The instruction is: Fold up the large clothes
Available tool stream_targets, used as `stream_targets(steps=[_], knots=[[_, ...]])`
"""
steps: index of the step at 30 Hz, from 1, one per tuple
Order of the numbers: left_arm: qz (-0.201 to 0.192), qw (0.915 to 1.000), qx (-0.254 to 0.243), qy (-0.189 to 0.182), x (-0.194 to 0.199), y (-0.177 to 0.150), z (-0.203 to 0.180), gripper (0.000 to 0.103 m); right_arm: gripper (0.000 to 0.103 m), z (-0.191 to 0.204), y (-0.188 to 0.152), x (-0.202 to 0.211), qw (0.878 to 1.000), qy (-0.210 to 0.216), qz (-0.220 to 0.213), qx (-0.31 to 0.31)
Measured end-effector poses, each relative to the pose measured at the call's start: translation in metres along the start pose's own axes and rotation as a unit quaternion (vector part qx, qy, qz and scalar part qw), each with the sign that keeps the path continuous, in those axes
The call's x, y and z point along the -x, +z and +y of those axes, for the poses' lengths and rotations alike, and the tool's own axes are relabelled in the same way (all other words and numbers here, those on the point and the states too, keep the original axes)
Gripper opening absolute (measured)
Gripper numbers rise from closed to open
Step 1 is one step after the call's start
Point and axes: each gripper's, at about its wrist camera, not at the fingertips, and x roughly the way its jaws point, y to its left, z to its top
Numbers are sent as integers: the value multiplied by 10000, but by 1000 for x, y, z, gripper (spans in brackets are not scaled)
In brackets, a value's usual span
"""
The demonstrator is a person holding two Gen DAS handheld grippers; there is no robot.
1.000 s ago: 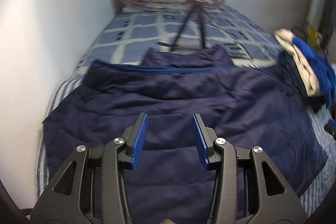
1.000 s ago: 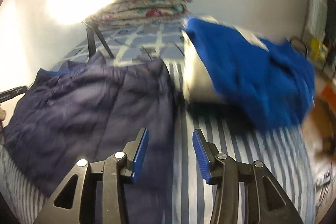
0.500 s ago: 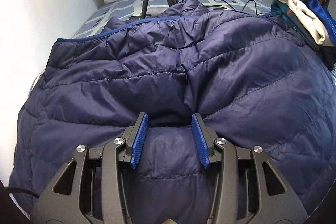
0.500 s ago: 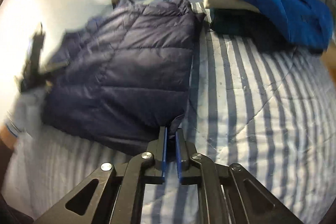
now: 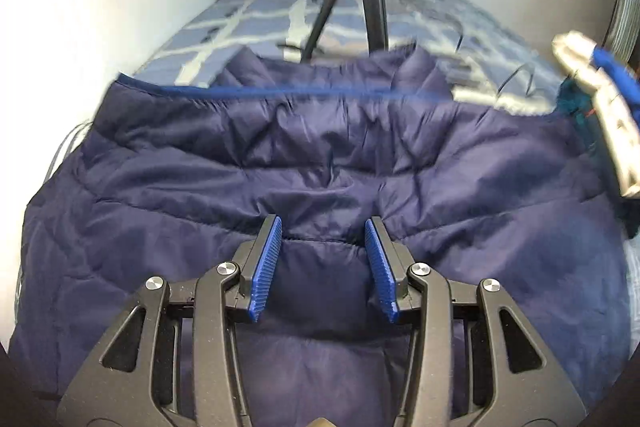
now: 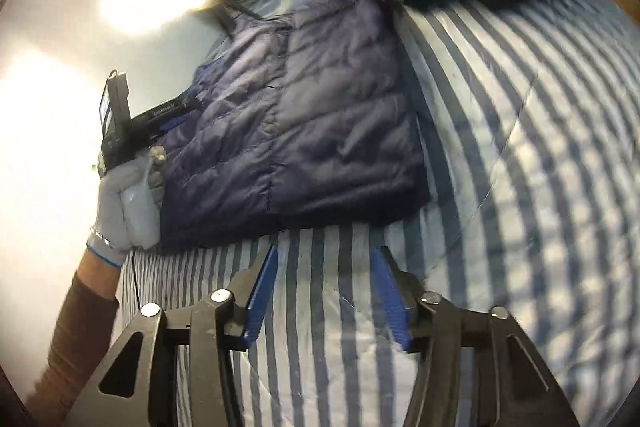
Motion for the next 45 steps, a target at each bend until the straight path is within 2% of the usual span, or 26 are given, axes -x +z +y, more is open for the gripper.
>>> stream_targets(steps=[2,5,8,11,14,16,18,20,24,26,28,31,35,37,38,39,42,45], knots=[[124,9999,-42,58,-12,-7,-5,45,59,3,-3,-10,9995,-179,-227,-140],[120,9999,51,-19,-8,-6,0,45,62,3,-6,-13,9948,-188,-817,-587],[-180,9997,158,-37,32,-13,16,45,63,0,-9,-15,9873,-109,-1201,-1032],[-468,9988,47,-142,74,-33,28,45,64,-5,-8,-18,9782,1,-1461,-1477],[-542,9983,-30,-234,107,-74,41,45,69,-5,-10,-12,9730,164,-1549,-1705],[-452,9983,-57,-357,112,-94,41,45,69,-1,-15,-7,9738,231,-1506,-1691],[-329,9984,-193,-406,110,-116,35,45,70,2,-13,-8,9761,99,-1475,-1595],[-220,9984,-417,-296,100,-133,20,45,70,2,-5,-13,9750,0,-1485,-1654],[-307,9974,-653,-53,91,-144,8,45,69,4,7,-17,9778,-322,-1366,-1557],[-133,9981,-599,-55,95,-139,13,45,61,14,17,-21,9825,-703,-1243,-1193],[-108,9991,-409,-100,116,-136,23,45,54,19,23,-25,9847,-969,-1101,-943],[-248,9989,-231,-318,176,-140,43,45,52,17,30,-28,9865,-992,-935,-912],[-54,9976,-32,-683,239,-159,70,45,50,8,34,-26,9843,-886,-953,-1195],[40,9977,25,-673,267,-178,84,45,40,8,34,-25,9834,-859,-983,-1258],[82,9978,82,-659,274,-184,88,45,28,10,32,-23,9841,-870,-973,-1205],[157,9970,274,-703,285,-195,100,45,20,13,33,-22,9849,-909,-965,-1115],[221,9940,699,-817,306,-216,121,45,11,30,37,-13,9861,-1139,-1028,-643],[55,9965,562,-610,316,-227,126,45,7,58,41,-1,9829,-1381,-1216,-53]])
